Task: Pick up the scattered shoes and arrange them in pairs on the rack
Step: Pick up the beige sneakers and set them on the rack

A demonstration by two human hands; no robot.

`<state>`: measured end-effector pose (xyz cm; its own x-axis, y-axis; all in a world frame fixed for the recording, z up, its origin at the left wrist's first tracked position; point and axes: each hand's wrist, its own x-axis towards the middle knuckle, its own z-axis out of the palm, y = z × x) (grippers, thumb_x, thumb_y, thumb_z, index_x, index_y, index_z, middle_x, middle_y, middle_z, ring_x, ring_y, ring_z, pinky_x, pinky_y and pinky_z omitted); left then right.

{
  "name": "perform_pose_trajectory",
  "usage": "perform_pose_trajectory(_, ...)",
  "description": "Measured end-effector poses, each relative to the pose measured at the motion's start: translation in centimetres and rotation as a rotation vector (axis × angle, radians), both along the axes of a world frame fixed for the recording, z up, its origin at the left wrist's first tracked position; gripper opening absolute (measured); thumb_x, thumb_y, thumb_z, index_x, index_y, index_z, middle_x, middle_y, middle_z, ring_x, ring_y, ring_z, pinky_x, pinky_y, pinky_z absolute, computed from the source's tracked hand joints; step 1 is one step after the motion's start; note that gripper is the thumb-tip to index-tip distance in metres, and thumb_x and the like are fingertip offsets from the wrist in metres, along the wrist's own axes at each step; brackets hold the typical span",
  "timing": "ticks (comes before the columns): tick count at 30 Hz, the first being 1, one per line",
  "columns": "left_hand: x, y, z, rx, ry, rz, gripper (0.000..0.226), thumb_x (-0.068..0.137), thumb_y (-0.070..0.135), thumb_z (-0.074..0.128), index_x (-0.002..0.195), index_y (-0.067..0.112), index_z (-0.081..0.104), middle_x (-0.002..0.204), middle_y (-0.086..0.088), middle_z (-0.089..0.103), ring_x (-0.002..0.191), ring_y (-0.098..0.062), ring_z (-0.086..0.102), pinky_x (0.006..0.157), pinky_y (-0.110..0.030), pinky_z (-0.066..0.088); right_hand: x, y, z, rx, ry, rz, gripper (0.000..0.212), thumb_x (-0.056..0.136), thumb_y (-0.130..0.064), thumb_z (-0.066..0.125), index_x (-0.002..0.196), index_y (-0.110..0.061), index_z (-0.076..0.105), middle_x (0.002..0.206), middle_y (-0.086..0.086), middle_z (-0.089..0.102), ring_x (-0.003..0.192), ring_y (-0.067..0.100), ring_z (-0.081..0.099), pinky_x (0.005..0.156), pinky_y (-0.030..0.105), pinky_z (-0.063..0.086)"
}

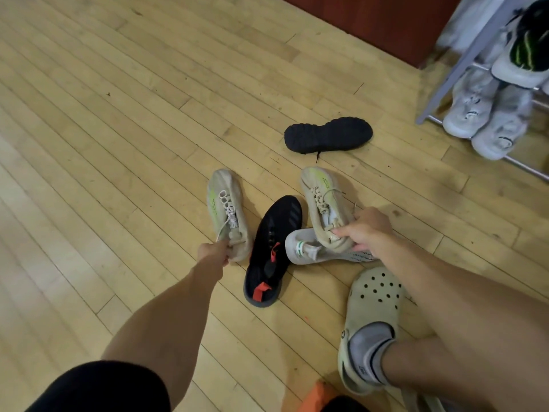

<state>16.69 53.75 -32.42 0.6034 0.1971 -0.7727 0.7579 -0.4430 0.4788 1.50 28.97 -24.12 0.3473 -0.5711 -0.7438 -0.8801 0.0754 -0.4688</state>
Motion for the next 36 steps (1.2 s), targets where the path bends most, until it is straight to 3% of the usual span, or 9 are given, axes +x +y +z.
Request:
perform_pose_trajectory(7,-1.3,-2.0,0.1,-0.164,0.118,0.067,0.043,0.090,0.008,0.057,0.132,0.001,0.048,0.075,-0.005,0.048,0.063,-0.017,0.050,0.061,-0.033,0.048,-1.0,-1.7,1.7,0.078,0.002,0.018,0.042,0.080,-0.020,0.075,0.117,-0.003,0.063,0.115,0.016,0.069,0.095,0.029,0.071,0.072,0.035,0.060)
perform_pose_trajectory(10,-1.5,-1.2,1.1,-0.189,0.134,0.186,0.042,0.080,0.002,0.071,0.118,-0.001,0.053,0.075,-0.009,0.055,0.060,-0.017,0.055,0.056,-0.033,0.051,-1.4,-1.9,2.5,0.063,0.009,-0.002,0.036,0.086,-0.015,0.068,0.118,0.001,0.060,0.114,0.018,0.068,0.100,0.033,0.069,0.074,0.035,0.058)
perform_pose_trajectory(13,-1.0,-1.0,3.0,-0.266,0.149,0.195,0.027,0.079,-0.007,0.069,0.099,0.002,0.053,0.076,-0.011,0.055,0.063,-0.018,0.055,0.067,-0.036,0.053,-1.7,-2.3,3.5,0.144,0.006,-0.026,0.041,0.093,-0.018,0.059,0.129,0.001,0.053,0.128,0.018,0.061,0.113,0.034,0.063,0.087,0.038,0.054)
perform_pose_trajectory(16,-0.3,-2.5,6.0,-0.376,0.131,0.157,0.013,0.084,-0.010,0.061,0.086,0.000,0.053,0.087,-0.014,0.054,0.074,-0.025,0.058,0.084,-0.037,0.051,-2.3,-3.2,5.2,0.130,-0.026,-0.070,0.043,0.091,-0.020,0.062,0.128,0.000,0.054,0.128,0.019,0.062,0.107,0.033,0.065,0.081,0.039,0.055)
perform_pose_trajectory(22,-0.7,-10.4,13.7,-0.473,-0.036,-0.114,0.013,0.087,-0.007,0.058,0.099,-0.002,0.054,0.099,-0.015,0.059,0.078,-0.027,0.062,0.085,-0.040,0.055,-3.9,-6.2,13.8,0.025,-0.129,-0.127,0.047,0.096,-0.014,0.054,0.138,0.005,0.042,0.144,0.022,0.045,0.131,0.036,0.047,0.104,0.043,0.045)
perform_pose_trajectory(26,-2.3,-16.7,19.3,-0.574,-0.116,-0.364,0.020,0.086,0.002,0.064,0.103,-0.007,0.061,0.108,-0.017,0.063,0.074,-0.025,0.065,0.059,-0.032,0.061,-7.3,-9.4,20.2,-0.206,-0.165,-0.176,0.015,0.091,-0.008,0.061,0.091,0.006,0.057,0.110,0.027,0.060,0.109,0.045,0.062,0.090,0.052,0.053)
perform_pose_trajectory(30,-5.8,-23.1,24.9,-0.702,-0.094,-0.498,0.029,0.089,0.006,0.062,0.116,-0.006,0.056,0.104,-0.016,0.064,0.076,-0.022,0.063,0.052,-0.031,0.061,-12.5,-12.4,25.0,-0.337,-0.161,-0.257,0.024,0.091,-0.008,0.060,0.107,0.010,0.059,0.102,0.025,0.066,0.095,0.043,0.068,0.084,0.053,0.056)
perform_pose_trajectory(33,-8.4,-27.1,28.2,-0.708,-0.122,-0.571,0.028,0.088,-0.001,0.061,0.115,-0.007,0.056,0.101,-0.016,0.062,0.075,-0.024,0.062,0.066,-0.042,0.061,-16.7,-14.3,27.1,-0.356,-0.213,-0.396,0.017,0.090,-0.006,0.061,0.100,0.008,0.059,0.085,0.021,0.063,0.085,0.038,0.067,0.083,0.052,0.057)
perform_pose_trajectory(36,-10.3,-30.3,30.3,-0.681,-0.154,-0.657,0.009,0.086,-0.004,0.062,0.093,-0.007,0.058,0.103,-0.018,0.059,0.073,-0.026,0.061,0.055,-0.040,0.059,-19.7,-16.0,28.1,-0.339,-0.297,-0.549,0.012,0.089,0.000,0.061,0.096,0.006,0.053,0.076,0.016,0.053,0.079,0.036,0.063,0.078,0.050,0.056)
